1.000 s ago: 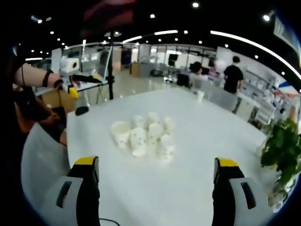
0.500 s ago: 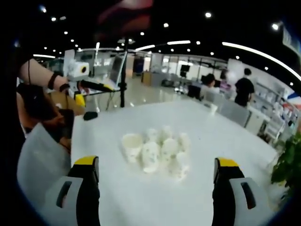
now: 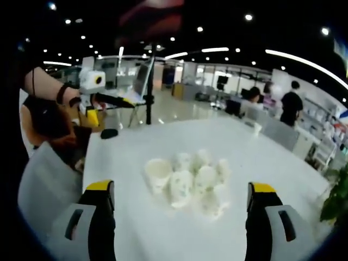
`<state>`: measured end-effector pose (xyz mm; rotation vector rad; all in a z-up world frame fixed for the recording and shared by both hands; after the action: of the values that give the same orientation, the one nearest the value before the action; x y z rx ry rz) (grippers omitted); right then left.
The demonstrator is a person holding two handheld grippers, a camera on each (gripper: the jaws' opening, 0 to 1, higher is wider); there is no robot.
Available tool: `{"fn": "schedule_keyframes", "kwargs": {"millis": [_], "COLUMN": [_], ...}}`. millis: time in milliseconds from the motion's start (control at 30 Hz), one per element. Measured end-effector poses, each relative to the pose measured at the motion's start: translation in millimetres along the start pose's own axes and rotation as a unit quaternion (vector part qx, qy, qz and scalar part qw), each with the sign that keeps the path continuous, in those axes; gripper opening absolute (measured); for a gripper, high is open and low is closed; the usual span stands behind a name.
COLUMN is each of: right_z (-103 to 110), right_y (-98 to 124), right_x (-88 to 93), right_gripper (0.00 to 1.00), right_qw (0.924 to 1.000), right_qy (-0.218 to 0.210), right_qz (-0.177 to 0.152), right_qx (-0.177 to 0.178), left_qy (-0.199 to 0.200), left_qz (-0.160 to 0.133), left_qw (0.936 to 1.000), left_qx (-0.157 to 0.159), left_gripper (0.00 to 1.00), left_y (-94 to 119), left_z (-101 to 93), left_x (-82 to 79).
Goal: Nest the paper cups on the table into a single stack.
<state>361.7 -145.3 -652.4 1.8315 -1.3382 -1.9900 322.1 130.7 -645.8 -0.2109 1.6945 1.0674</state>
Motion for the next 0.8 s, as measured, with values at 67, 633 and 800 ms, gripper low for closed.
{"fn": "schedule_keyframes", "kwargs": {"millis": [67,633,800], "right_z": [3,21,23], "right_y": [-5,-71,-89], "right_x": [-2.1,-26.1,-32.3], "right_gripper": [1.0,0.99,0.99], "right_qw": [1.0,0.9949,0.993], "right_qy": [0.006,0.071,0.084], "right_qz": [0.001,0.016,0.017], "right_qx": [-0.005,-0.07,-0.082], "left_qy": [0.004,0.022,0.032], "left_qz": [0.001,0.008,0.011], "left_qw": [1.0,0.9997,0.9994], "left_qx": [0.002,0.006,0.004], "left_gripper": [0.98,0.98,0.98], "left_y": [-1,-9,-9], "left_z": [-0.8,-3.1,-1.2], "left_x": [1.6,23.0,28.7]}}
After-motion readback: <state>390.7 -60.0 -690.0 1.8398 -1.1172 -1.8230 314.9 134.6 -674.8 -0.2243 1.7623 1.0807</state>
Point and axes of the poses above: the point that each gripper's makers call its tool centre point, and the gripper's own axes: y roughly backward along the fingers, z roughly to its left, x roughly out of its underside, the point moved 4 cm from there along y, roughly backward along the fingers, and after that the axes turned 15 degrees about z, right-handed, at the moved point
